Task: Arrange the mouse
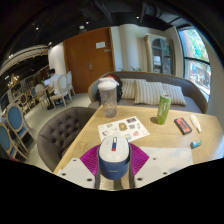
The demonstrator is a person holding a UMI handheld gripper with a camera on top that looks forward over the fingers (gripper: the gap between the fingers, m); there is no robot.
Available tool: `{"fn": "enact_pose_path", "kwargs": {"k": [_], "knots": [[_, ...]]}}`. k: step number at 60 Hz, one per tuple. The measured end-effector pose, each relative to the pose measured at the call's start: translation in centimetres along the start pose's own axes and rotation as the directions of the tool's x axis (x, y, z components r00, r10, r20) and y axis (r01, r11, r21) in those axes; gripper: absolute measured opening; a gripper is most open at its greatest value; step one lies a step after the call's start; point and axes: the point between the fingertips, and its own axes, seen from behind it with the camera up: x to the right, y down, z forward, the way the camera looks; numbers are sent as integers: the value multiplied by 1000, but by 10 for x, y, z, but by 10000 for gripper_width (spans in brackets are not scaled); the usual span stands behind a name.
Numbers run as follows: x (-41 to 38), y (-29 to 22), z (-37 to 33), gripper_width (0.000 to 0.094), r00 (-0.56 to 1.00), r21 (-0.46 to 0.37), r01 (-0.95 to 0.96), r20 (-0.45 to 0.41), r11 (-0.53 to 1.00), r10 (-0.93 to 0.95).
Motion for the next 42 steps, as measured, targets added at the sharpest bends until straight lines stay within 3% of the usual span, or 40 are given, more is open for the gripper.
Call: {"fn": "enact_pose_path", "kwargs": {"k": [9,19,30,37,42], "knots": [[127,-75,-24,390,988,183,25,-156,983,4],[209,20,0,387,975,39,-55,-214,998,62],[196,91,18,393,981,-95,-80,-186,992,61],[198,100,23,506,977,-83,-94,-200,992,76],[198,102,16,588,971,-129,-137,-216,982,107]]}}
